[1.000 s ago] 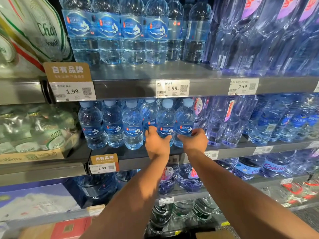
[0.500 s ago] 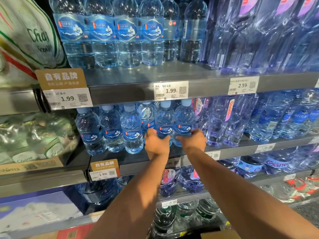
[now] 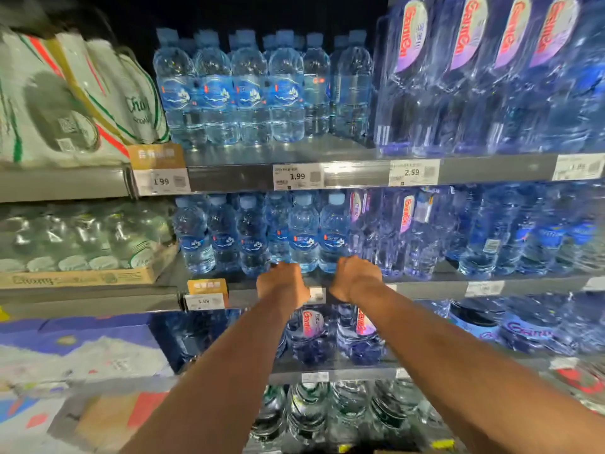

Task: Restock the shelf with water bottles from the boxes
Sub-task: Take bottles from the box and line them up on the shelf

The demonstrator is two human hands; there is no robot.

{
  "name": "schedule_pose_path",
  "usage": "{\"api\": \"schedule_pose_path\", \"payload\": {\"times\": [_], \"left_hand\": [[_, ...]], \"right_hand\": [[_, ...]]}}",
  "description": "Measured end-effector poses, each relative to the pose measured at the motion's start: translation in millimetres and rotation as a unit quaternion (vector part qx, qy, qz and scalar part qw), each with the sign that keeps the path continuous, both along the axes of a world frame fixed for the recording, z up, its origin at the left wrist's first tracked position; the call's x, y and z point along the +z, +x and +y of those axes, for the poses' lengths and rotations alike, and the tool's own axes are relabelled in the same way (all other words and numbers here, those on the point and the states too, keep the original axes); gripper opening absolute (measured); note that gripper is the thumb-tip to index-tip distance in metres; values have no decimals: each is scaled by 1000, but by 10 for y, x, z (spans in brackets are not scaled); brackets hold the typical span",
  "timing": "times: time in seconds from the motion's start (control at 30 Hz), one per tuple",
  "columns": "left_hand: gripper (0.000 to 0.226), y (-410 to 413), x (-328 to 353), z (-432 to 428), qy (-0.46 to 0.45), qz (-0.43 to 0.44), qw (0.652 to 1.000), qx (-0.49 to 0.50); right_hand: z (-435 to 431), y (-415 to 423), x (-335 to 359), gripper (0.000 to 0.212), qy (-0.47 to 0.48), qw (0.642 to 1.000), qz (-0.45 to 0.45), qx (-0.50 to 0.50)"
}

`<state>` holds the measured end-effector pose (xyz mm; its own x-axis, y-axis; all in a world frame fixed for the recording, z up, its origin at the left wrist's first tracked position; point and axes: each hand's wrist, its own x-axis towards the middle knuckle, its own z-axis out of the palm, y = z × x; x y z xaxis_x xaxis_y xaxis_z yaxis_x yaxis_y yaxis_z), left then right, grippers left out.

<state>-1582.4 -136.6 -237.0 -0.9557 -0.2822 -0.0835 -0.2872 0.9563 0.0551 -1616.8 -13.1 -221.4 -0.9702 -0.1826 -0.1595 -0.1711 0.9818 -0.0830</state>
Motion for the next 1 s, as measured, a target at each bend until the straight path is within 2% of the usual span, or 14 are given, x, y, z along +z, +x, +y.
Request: {"api": "schedule_pose_path", "payload": {"times": [0.1, 0.23, 0.47, 0.67, 0.8, 1.0], "left_hand": [[40, 175, 10, 101, -41, 8, 999, -8], [47, 377, 90, 200, -51, 5, 999, -6], [33, 848, 238, 216, -15, 6, 999, -50], [40, 1492, 236, 103, -30, 28, 995, -86], [32, 1806, 120, 145, -6, 15, 992, -122], [26, 2175, -121, 459, 12, -19, 984, -174]], "right_hand": [[99, 136, 48, 34, 12, 1000, 8, 22], [206, 342, 107, 42, 13, 999, 24, 24], [248, 849, 185, 39, 8, 1000, 24, -14], [178, 1532, 126, 40, 23, 998, 16, -48], [201, 1993, 76, 46, 29, 998, 9, -63], [462, 2569, -55, 42, 50, 994, -19, -98]]}}
